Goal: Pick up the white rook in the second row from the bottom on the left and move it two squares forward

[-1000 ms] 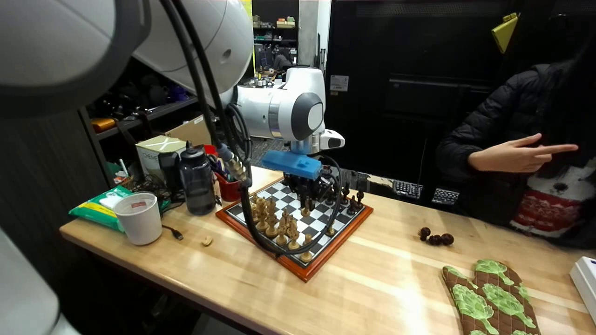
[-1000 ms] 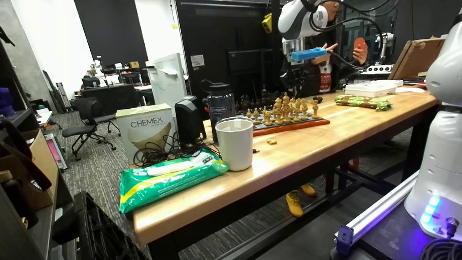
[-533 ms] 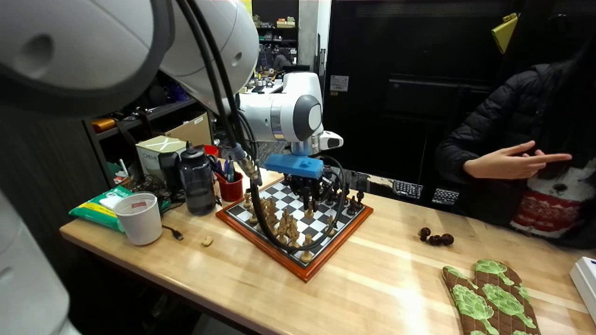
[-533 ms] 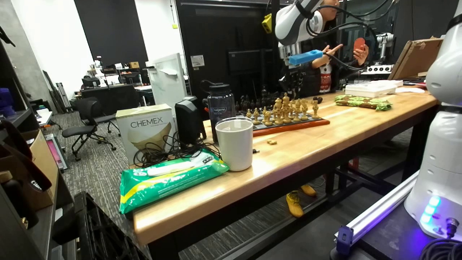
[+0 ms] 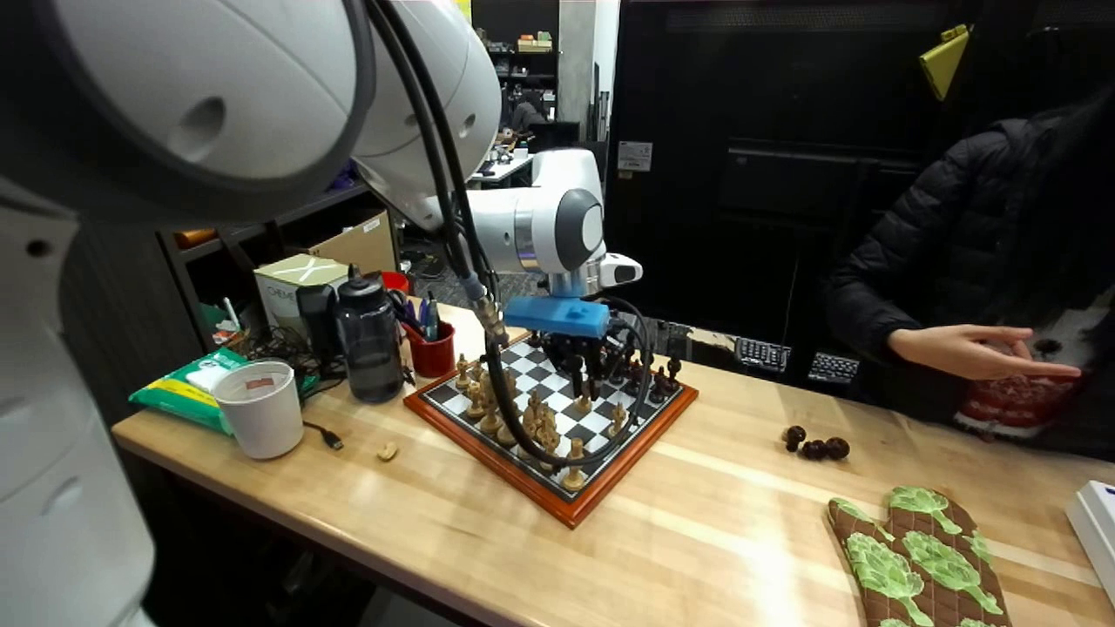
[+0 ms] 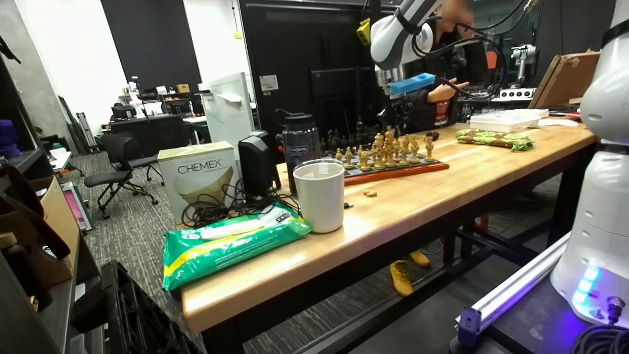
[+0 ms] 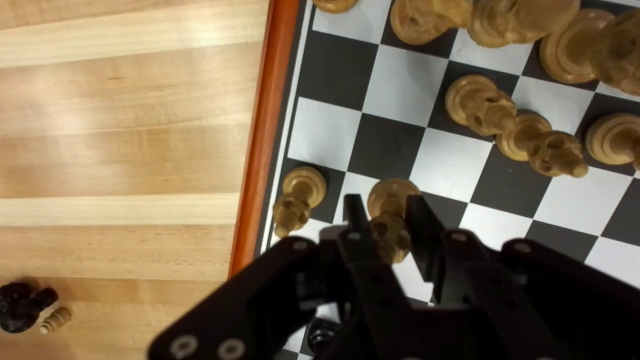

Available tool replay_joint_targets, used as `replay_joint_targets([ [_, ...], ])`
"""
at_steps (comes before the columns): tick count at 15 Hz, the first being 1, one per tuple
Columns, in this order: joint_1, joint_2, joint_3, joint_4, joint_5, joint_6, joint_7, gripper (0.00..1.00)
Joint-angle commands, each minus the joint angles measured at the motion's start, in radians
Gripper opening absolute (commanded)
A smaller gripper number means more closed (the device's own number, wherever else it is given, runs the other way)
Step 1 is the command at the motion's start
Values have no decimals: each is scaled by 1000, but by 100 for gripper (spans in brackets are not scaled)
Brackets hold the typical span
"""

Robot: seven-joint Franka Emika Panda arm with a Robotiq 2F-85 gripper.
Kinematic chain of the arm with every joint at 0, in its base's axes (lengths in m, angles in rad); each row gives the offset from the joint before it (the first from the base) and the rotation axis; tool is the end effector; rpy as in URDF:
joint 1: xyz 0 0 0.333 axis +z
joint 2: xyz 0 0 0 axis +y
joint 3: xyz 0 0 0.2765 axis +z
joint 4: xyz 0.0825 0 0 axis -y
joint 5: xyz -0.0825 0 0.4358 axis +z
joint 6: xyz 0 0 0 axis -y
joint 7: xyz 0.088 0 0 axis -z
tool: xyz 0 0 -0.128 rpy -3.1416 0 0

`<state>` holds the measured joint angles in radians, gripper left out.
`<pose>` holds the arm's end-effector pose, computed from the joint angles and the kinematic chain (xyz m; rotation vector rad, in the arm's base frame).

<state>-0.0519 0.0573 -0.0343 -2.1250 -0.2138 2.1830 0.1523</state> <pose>0.5880 -0.0624 0.2948 2.9599 -0.1709 0.0096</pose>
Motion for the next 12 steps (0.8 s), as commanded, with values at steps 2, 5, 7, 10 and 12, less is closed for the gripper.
replay_joint_targets([
  [2,8,32,-8,18,-15,19,14,6],
  [5,8,45,-12,20,-15,25,12,6],
  [7,7,52,-14,20,-13,30,9,6],
  [10,7,67,-17,28,-13,35,3,6],
  [12,7,75,-19,35,-11,36,0,6],
])
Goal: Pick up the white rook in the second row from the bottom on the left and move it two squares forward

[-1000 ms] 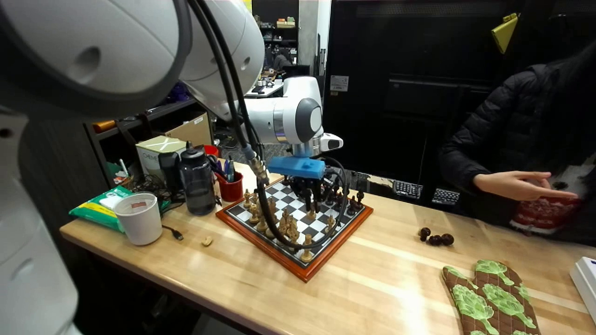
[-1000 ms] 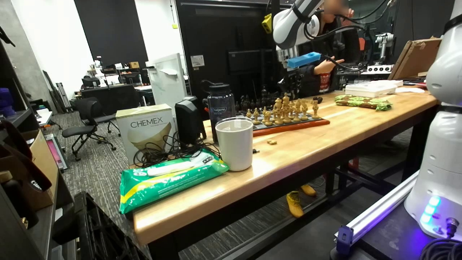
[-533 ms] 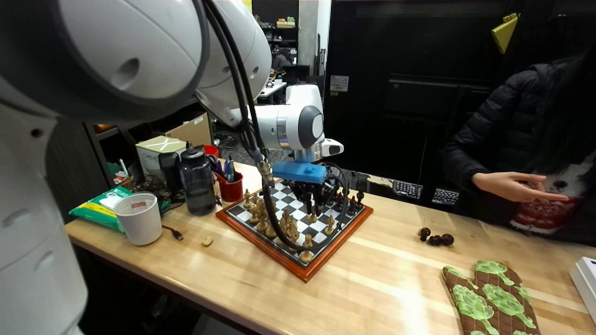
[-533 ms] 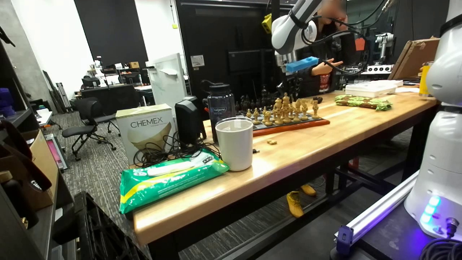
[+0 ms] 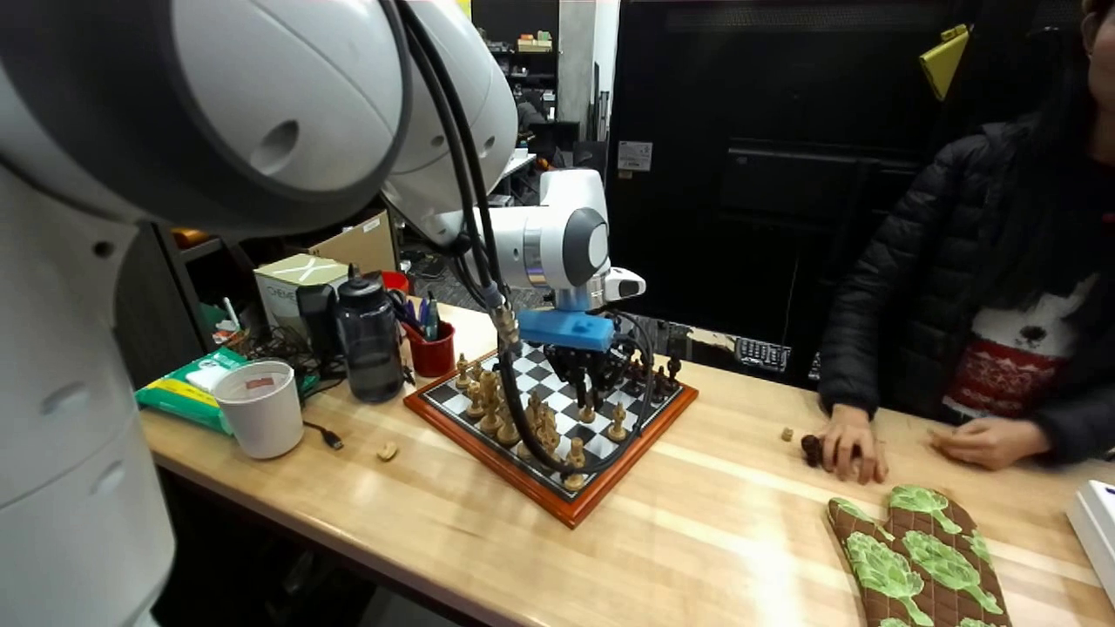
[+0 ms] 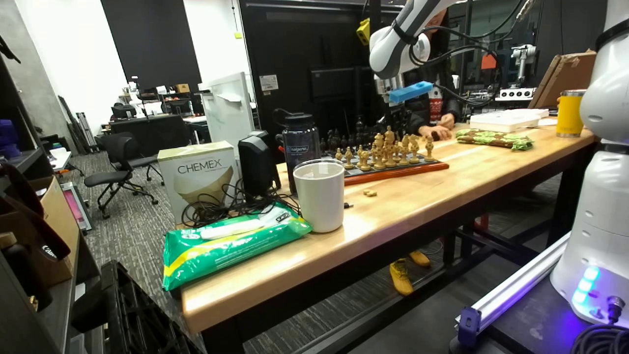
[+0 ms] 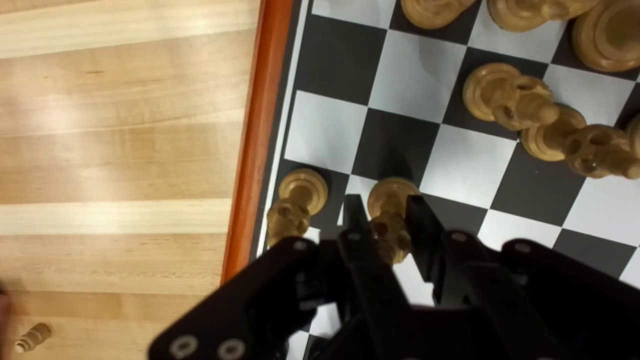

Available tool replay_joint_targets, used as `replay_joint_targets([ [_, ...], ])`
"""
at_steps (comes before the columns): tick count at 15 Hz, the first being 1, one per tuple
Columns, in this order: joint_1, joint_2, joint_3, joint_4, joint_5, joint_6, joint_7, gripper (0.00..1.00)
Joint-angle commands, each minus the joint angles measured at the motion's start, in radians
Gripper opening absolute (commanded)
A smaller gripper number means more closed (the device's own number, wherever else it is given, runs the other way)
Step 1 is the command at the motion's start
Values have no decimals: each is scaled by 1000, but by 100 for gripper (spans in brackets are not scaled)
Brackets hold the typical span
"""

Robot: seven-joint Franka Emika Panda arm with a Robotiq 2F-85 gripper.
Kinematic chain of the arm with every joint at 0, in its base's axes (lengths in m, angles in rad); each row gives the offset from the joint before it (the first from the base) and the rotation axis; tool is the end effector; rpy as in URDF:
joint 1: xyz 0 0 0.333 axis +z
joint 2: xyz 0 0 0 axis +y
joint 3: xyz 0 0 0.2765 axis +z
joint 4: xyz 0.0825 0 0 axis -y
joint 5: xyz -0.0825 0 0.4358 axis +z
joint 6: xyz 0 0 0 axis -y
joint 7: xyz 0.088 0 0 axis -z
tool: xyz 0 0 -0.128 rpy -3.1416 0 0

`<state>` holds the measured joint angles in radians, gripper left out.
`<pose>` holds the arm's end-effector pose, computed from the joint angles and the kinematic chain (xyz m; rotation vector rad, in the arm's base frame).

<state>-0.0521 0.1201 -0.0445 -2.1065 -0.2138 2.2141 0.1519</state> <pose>0.5940 -0.0683 0.2692 2.9606 -0.1757 -0.0116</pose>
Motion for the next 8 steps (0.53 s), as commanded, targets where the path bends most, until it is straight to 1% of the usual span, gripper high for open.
replay_joint_targets([
  [1,8,16,-9,18,-12,7,0,6],
  [8,6,33,-15,22,-9,31,-6,6],
])
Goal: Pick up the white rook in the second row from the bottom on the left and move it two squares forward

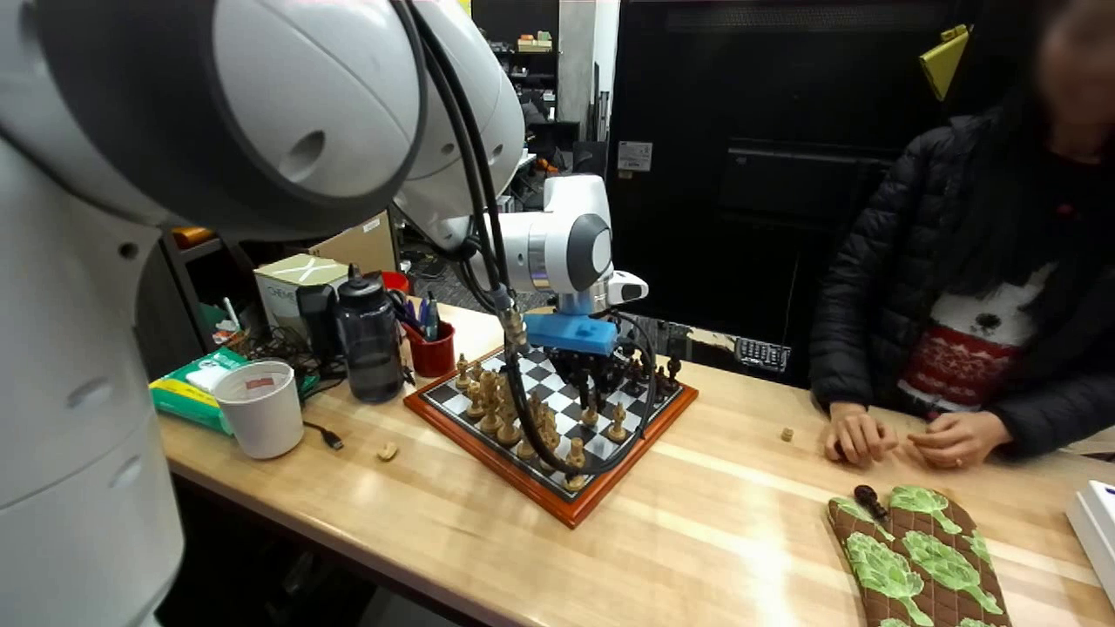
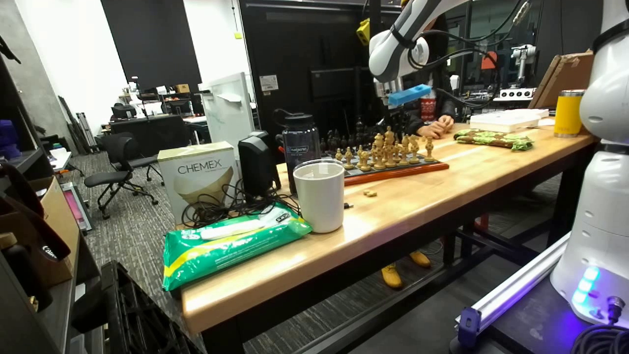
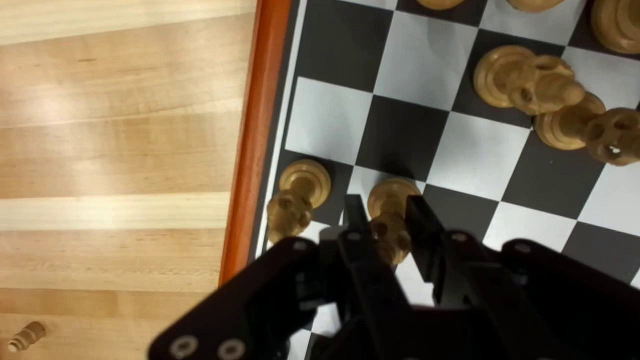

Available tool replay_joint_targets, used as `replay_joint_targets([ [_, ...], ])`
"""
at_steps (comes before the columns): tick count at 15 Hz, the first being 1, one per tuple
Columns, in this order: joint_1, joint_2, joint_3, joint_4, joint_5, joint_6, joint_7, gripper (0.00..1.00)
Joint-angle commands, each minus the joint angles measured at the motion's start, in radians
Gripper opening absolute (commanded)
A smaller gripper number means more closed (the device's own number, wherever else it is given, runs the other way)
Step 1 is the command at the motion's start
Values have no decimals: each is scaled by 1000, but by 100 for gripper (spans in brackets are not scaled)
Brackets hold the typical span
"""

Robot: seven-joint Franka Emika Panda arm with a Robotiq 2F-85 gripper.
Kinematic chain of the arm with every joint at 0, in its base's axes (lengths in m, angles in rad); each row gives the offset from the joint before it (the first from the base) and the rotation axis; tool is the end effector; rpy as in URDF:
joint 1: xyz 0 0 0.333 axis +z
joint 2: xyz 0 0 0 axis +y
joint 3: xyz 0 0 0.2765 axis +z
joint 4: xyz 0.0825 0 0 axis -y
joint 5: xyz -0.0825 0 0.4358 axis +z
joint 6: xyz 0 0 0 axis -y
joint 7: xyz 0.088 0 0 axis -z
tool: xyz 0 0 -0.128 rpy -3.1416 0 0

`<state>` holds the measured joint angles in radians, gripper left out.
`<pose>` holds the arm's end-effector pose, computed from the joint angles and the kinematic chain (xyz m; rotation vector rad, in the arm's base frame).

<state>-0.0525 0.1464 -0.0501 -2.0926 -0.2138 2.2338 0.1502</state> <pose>0.5989 -0.0718 0.2618 2.9608 -0.1777 -0.0019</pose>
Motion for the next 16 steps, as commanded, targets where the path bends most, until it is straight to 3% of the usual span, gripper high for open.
replay_joint_targets([
  [1,6,6,-11,6,-10,13,-2,43],
  [10,5,-38,-16,-22,5,10,2,98],
  [16,4,-119,-10,-45,45,-7,-6,100],
])
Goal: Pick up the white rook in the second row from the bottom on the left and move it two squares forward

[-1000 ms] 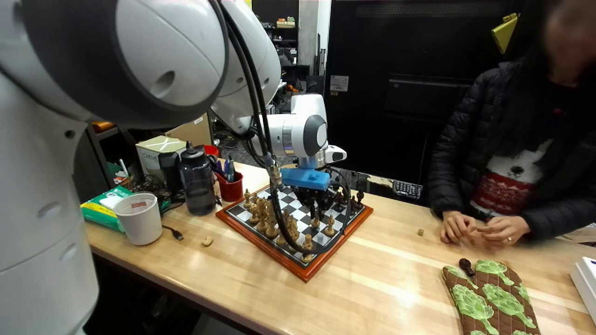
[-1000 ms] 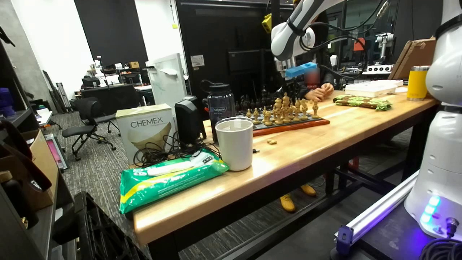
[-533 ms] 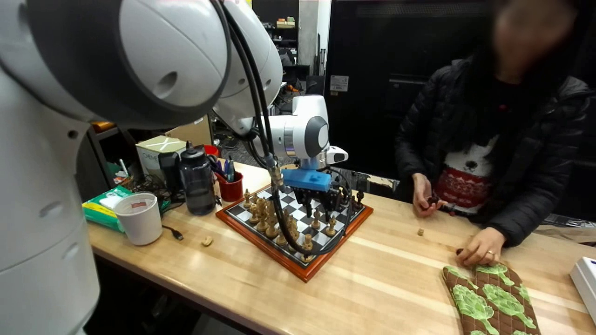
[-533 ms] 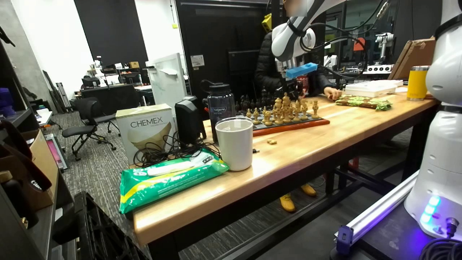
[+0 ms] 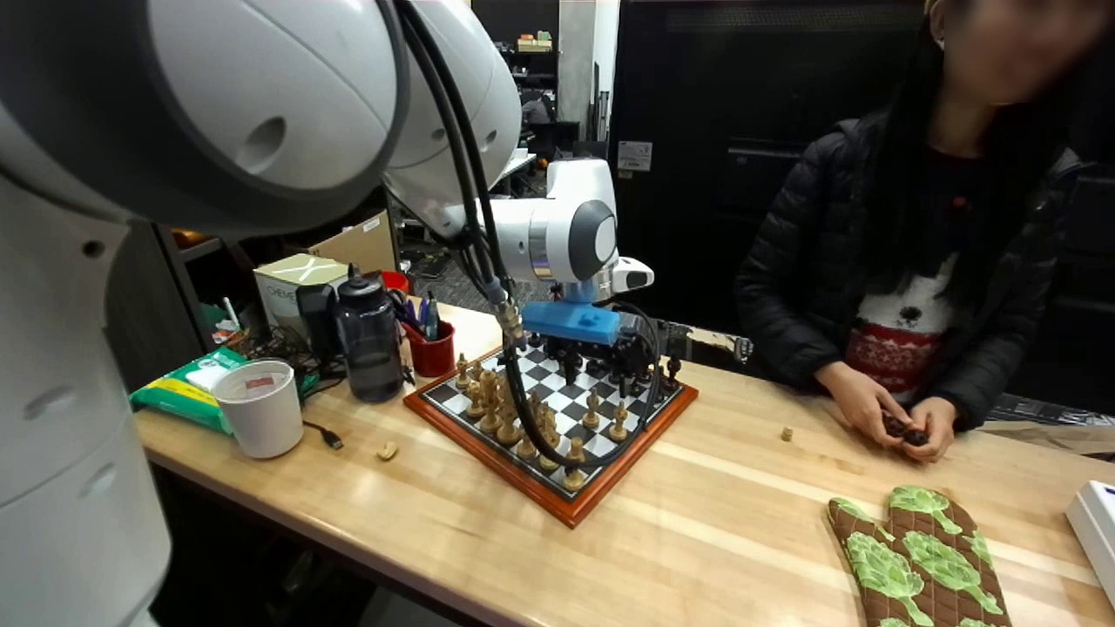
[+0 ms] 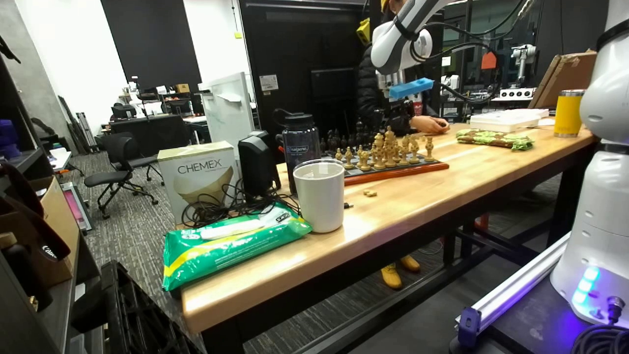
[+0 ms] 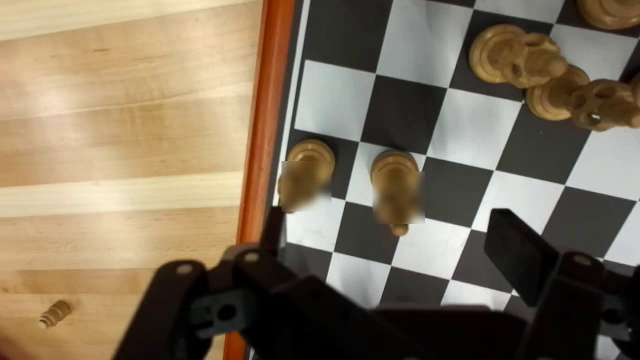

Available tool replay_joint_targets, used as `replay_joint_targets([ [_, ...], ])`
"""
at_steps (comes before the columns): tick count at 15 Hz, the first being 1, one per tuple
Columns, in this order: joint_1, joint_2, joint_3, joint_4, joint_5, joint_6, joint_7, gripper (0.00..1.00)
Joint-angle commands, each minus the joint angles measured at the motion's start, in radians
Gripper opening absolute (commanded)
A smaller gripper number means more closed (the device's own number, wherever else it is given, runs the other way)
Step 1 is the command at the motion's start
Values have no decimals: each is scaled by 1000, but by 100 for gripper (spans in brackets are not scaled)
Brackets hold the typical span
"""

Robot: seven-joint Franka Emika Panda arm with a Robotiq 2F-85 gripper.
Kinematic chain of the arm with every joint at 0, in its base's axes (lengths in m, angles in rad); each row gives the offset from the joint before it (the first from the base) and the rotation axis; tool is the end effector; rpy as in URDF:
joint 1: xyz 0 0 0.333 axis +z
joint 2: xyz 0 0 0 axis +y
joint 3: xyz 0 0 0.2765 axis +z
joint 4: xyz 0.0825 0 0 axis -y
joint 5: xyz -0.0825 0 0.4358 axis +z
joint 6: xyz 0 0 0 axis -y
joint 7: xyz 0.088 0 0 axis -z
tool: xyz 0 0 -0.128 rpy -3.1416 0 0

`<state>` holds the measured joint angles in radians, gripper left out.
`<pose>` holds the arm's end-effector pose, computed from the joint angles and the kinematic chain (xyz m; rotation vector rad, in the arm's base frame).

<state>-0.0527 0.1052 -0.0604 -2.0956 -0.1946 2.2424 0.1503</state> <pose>0.6007 -0.0772 0.2859 2.9728 -0.2156 0.0661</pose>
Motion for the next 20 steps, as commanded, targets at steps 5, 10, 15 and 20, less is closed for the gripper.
replay_joint_targets([
  [5,2,-202,6,-93,120,-50,-41,100],
  [10,9,-382,23,-182,162,-147,-18,100],
  [15,10,-547,48,-257,173,-259,3,100],
  [20,3,-529,49,-243,160,-251,-8,100],
])
